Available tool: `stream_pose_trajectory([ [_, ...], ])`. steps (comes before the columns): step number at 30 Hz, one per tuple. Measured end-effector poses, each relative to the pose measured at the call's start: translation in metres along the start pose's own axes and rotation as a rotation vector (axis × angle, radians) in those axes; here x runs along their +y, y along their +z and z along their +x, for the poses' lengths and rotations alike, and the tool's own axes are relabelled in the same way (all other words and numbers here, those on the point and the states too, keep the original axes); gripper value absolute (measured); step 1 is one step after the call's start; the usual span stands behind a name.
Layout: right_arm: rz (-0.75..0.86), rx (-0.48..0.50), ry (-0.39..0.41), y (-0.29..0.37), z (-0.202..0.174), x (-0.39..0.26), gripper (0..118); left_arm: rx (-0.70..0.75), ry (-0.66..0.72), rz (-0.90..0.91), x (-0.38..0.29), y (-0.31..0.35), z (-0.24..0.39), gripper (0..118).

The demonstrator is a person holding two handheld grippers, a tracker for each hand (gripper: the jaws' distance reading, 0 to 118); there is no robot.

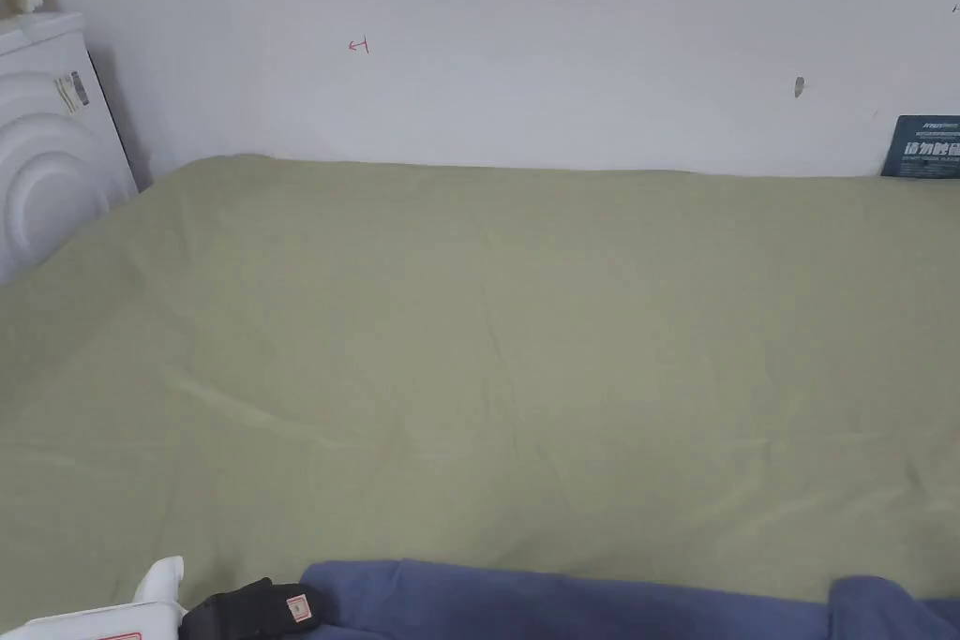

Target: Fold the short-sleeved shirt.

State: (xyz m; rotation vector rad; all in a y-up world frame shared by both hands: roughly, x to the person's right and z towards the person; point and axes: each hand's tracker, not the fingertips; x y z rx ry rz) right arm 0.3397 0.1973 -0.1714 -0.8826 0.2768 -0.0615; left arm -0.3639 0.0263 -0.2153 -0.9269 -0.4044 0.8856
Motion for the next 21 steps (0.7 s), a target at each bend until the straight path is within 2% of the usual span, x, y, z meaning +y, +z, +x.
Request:
stream_pose_trajectory([
  [4,0.001,0.041,-0.011,-0.016,-0.006,0.005,0,-0.025,-0.012,-0.012,-0.007,-0.002,0.024,118],
  [6,-0.005,0.055,-0.01,-0.023,-0.011,0.005,0,-0.12,0.022,-0.037,-0.012,-0.005,0.027,118],
  [7,-0.009,0.059,-0.008,-0.027,-0.013,0.005,0,-0.143,0.047,-0.062,-0.006,-0.007,0.008,118],
  [10,-0.023,0.07,0.0,-0.032,-0.023,0.006,0,-0.069,-0.005,-0.066,-0.014,-0.019,0.015,117],
  [12,-0.026,0.073,-0.002,-0.032,-0.023,0.004,0,-0.071,-0.01,-0.052,-0.02,-0.022,0.027,115],
  [13,-0.025,0.075,-0.004,-0.032,-0.022,0.003,0,-0.073,-0.001,-0.05,-0.019,-0.022,0.028,107],
  [14,-0.026,0.075,-0.006,-0.034,-0.018,0.0,0,-0.075,0.01,-0.044,-0.019,-0.02,0.029,82],
  [15,-0.024,0.071,-0.007,-0.033,-0.016,-0.002,0,-0.035,0.011,-0.024,-0.021,-0.02,0.031,7],
  [17,-0.017,0.064,-0.019,-0.03,-0.012,-0.004,0,0.133,-0.052,0.028,-0.022,-0.018,0.037,9],
  [20,-0.003,0.056,-0.038,-0.018,-0.007,-0.007,0,0.064,-0.038,0.023,-0.029,-0.017,0.058,9],
  [21,0.001,0.055,-0.042,-0.014,-0.005,-0.008,0,0.079,-0.094,0.044,-0.029,-0.014,0.071,9],
])
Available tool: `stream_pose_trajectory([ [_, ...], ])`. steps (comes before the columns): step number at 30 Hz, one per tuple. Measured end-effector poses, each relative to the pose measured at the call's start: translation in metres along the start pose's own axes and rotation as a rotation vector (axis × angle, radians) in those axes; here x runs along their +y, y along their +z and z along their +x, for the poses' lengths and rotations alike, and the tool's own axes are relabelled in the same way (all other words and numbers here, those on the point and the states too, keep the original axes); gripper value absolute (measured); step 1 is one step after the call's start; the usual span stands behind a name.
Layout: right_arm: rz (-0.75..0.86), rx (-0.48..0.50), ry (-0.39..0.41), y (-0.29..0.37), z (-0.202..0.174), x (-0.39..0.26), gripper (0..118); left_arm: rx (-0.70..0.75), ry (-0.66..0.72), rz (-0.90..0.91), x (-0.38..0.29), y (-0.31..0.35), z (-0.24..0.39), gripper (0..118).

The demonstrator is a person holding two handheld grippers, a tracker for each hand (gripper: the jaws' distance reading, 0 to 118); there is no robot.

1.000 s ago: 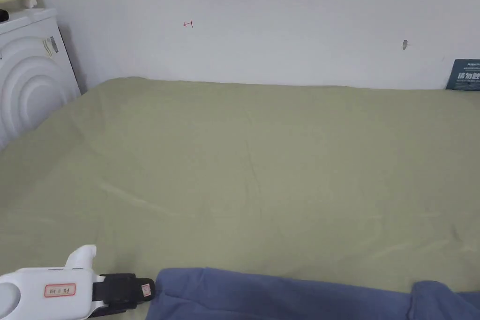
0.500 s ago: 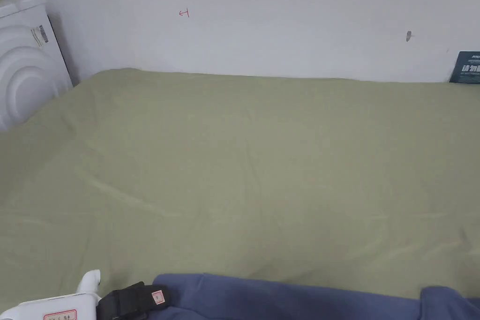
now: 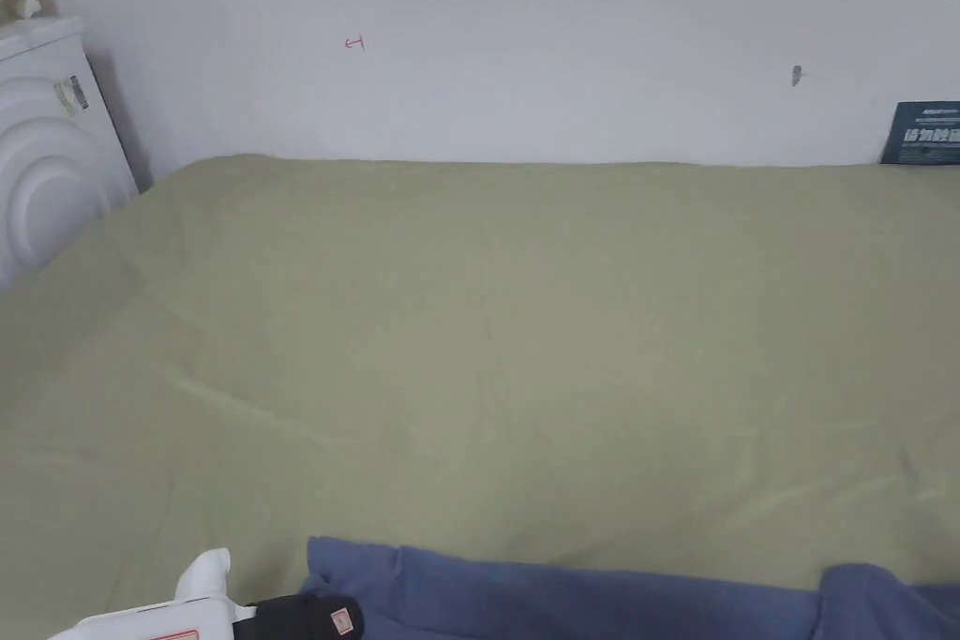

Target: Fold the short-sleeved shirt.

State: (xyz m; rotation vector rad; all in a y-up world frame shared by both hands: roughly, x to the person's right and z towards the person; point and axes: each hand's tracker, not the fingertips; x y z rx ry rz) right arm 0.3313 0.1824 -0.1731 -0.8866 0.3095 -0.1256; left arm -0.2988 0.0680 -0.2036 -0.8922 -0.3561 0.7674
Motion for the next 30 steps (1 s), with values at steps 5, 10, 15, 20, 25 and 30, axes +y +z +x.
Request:
stream_pose_trajectory([
  [5,0.011,-0.02,0.004,0.012,0.009,-0.006,0,-0.07,-0.259,-0.007,0.006,0.008,0.077,9],
  [10,0.045,-0.013,-0.019,0.022,0.016,-0.001,0,-0.155,-0.439,-0.133,-0.009,-0.038,0.16,9],
  [15,0.062,-0.008,-0.02,0.031,0.019,-0.002,0,-0.13,-0.538,-0.283,-0.046,-0.108,0.201,9],
  [20,0.052,-0.022,-0.013,0.033,0.026,-0.006,0,-0.094,-0.419,-0.307,-0.064,-0.147,0.193,93],
  [25,0.039,-0.032,-0.025,0.03,0.032,-0.01,0,-0.195,-0.246,-0.197,-0.051,-0.124,0.182,72],
  [30,0.021,-0.03,-0.033,0.024,0.031,-0.013,0,-0.162,-0.212,-0.169,-0.035,-0.131,0.16,0],
])
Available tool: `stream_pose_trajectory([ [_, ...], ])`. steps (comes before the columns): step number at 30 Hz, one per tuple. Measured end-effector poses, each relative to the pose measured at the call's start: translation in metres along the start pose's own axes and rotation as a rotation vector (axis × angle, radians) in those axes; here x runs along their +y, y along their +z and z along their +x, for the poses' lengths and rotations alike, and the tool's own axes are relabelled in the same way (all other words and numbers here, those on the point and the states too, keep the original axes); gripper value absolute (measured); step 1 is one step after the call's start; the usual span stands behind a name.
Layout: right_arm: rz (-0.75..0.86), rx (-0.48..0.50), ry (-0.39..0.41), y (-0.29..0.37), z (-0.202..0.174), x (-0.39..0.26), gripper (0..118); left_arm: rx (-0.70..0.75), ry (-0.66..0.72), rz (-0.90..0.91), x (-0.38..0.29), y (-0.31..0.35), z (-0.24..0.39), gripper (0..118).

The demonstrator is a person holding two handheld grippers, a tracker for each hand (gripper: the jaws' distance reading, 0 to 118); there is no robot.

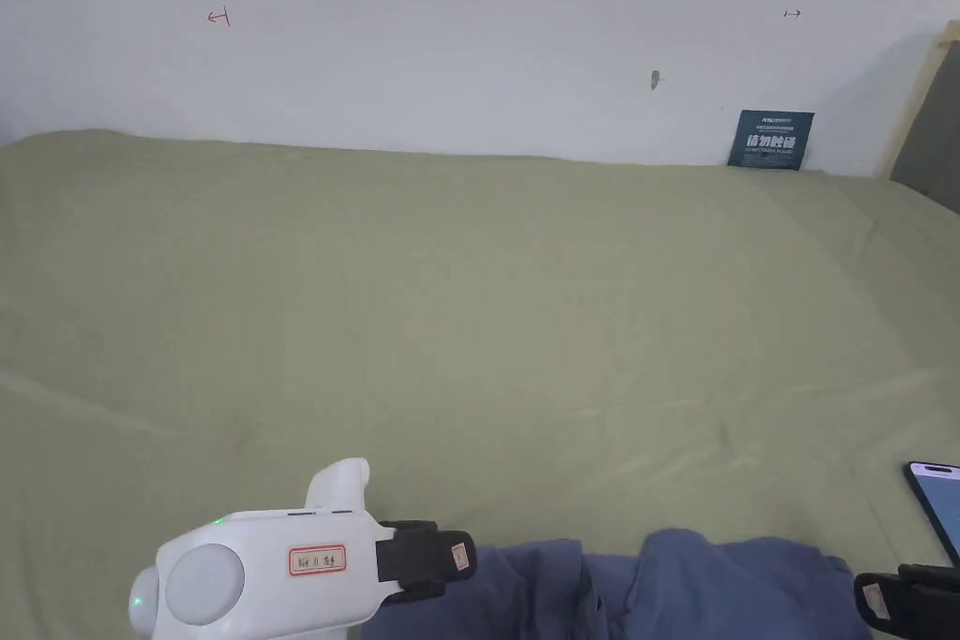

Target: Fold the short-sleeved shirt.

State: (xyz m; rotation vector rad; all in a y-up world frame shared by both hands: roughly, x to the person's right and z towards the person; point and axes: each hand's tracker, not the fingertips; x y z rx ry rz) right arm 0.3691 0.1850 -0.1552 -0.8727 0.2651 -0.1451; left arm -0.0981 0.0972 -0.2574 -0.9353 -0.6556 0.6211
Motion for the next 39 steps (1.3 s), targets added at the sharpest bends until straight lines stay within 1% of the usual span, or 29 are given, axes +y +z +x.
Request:
stream_pose_trajectory([
  [4,0.002,0.012,0.005,0.0,-0.003,-0.003,0,-0.028,0.024,-0.045,-0.01,-0.034,0.001,0],
  [7,0.005,0.013,0.013,0.001,-0.006,-0.004,0,-0.079,0.059,-0.15,-0.027,-0.082,-0.003,0],
  [8,0.004,0.01,0.018,0.001,-0.008,-0.005,0,-0.069,0.056,-0.191,-0.035,-0.095,-0.005,0],
  [10,-0.001,0.007,0.029,0.002,-0.011,-0.006,0,0.011,0.063,-0.274,-0.06,-0.129,-0.016,0],
  [11,-0.003,0.009,0.032,0.001,-0.01,-0.006,0,-0.065,0.117,-0.233,-0.073,-0.131,-0.022,0],
  [12,-0.004,0.01,0.032,0.001,-0.01,-0.007,0,-0.13,0.156,-0.146,-0.079,-0.125,-0.011,0],
  [13,-0.003,0.01,0.032,0.001,-0.011,-0.007,0,-0.069,0.122,-0.158,-0.078,-0.123,-0.002,0],
  [14,-0.003,0.01,0.032,0.0,-0.013,-0.007,0,-0.039,0.082,-0.164,-0.075,-0.123,0.002,0],
  [18,-0.022,0.019,0.045,-0.009,-0.019,-0.005,0,-0.053,0.082,-0.206,-0.06,-0.105,0.003,0],
  [20,-0.024,0.018,0.049,-0.009,-0.024,-0.004,0,-0.073,0.02,-0.183,-0.05,-0.078,0.006,0],
  [21,-0.021,0.032,0.046,-0.009,-0.023,-0.005,0,-0.091,-0.011,-0.142,-0.045,-0.063,0.006,1],
  [22,-0.02,0.043,0.039,-0.009,-0.023,-0.005,0,-0.099,-0.023,-0.103,-0.041,-0.043,0.002,7],
  [23,-0.022,0.047,0.036,-0.011,-0.02,-0.004,0,-0.093,-0.002,-0.064,-0.036,-0.026,-0.005,24],
  [24,-0.023,0.047,0.038,-0.012,-0.019,-0.004,0,-0.073,0.022,-0.033,-0.033,-0.011,-0.014,62],
  [25,-0.028,0.042,0.045,-0.014,-0.019,-0.003,0,-0.01,0.061,-0.01,-0.031,0.004,-0.022,86],
  [26,-0.035,0.034,0.051,-0.016,-0.018,-0.003,0,0.044,0.08,0.008,-0.03,0.014,-0.031,86],
  [27,-0.041,0.028,0.052,-0.017,-0.019,-0.002,0,0.057,0.096,0.024,-0.03,0.023,-0.041,91],
  [28,-0.044,0.024,0.049,-0.018,-0.02,-0.001,0,0.064,0.125,0.036,-0.029,0.029,-0.049,94],
  [31,-0.037,0.04,0.038,-0.021,-0.017,-0.003,0,0.083,0.265,0.045,-0.03,0.037,-0.076,94],
  [33,-0.038,0.047,0.036,-0.023,-0.016,-0.003,0,0.098,0.317,0.021,-0.033,0.027,-0.086,94],
  [36,-0.045,0.034,0.045,-0.024,-0.018,-0.002,0,0.032,0.271,0.039,-0.032,0.007,-0.089,94],
  [38,-0.051,0.023,0.046,-0.027,-0.017,-0.001,0,-0.027,0.277,-0.027,-0.027,-0.01,-0.086,93],
  [39,-0.054,0.024,0.043,-0.026,-0.018,0.0,0,-0.044,0.297,-0.053,-0.027,-0.018,-0.087,90],
])
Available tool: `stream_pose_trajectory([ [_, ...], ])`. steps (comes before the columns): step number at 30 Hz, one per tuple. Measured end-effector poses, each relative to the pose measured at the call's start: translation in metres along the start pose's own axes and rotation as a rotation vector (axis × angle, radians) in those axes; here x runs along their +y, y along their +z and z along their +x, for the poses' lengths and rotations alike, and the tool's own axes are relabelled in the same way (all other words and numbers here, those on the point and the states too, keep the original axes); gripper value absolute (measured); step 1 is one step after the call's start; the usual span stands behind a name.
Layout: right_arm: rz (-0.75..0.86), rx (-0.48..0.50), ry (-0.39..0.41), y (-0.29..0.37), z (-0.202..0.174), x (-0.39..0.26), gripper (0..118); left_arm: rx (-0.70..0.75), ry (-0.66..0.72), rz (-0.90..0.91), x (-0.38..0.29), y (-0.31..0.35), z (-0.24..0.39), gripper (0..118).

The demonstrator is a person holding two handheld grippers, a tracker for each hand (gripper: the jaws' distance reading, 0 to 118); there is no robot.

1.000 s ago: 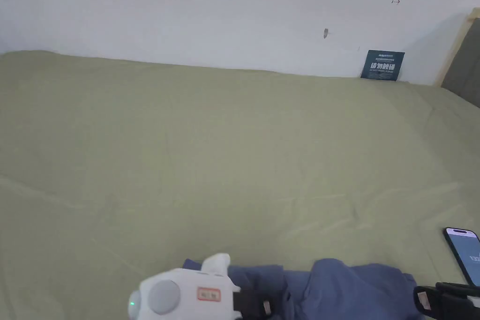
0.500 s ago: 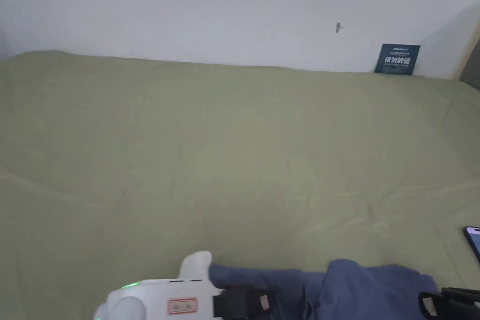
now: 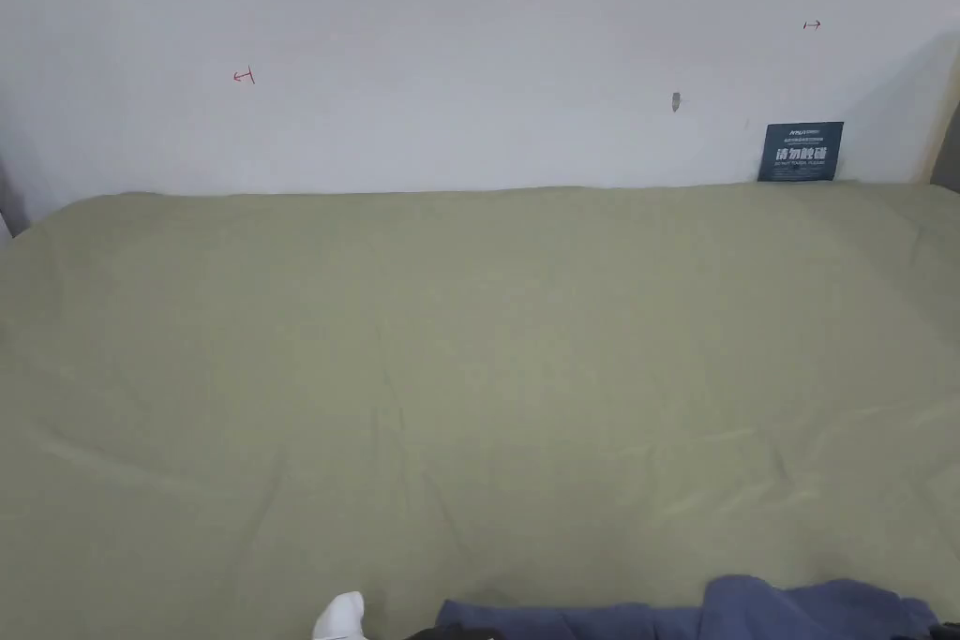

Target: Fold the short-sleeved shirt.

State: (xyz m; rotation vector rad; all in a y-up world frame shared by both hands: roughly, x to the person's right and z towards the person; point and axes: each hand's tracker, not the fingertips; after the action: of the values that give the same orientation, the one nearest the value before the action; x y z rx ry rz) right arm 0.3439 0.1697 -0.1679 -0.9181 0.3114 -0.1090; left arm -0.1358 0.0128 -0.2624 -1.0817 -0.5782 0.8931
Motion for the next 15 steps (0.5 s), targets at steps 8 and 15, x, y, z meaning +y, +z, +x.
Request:
stream_pose_trajectory([
  [8,0.001,-0.01,-0.024,0.004,0.006,-0.002,0,0.044,0.077,0.145,0.001,0.019,0.003,11],
  [15,0.019,-0.019,-0.017,0.008,0.012,0.012,0,0.211,-0.022,0.251,0.054,0.147,0.029,11],
])
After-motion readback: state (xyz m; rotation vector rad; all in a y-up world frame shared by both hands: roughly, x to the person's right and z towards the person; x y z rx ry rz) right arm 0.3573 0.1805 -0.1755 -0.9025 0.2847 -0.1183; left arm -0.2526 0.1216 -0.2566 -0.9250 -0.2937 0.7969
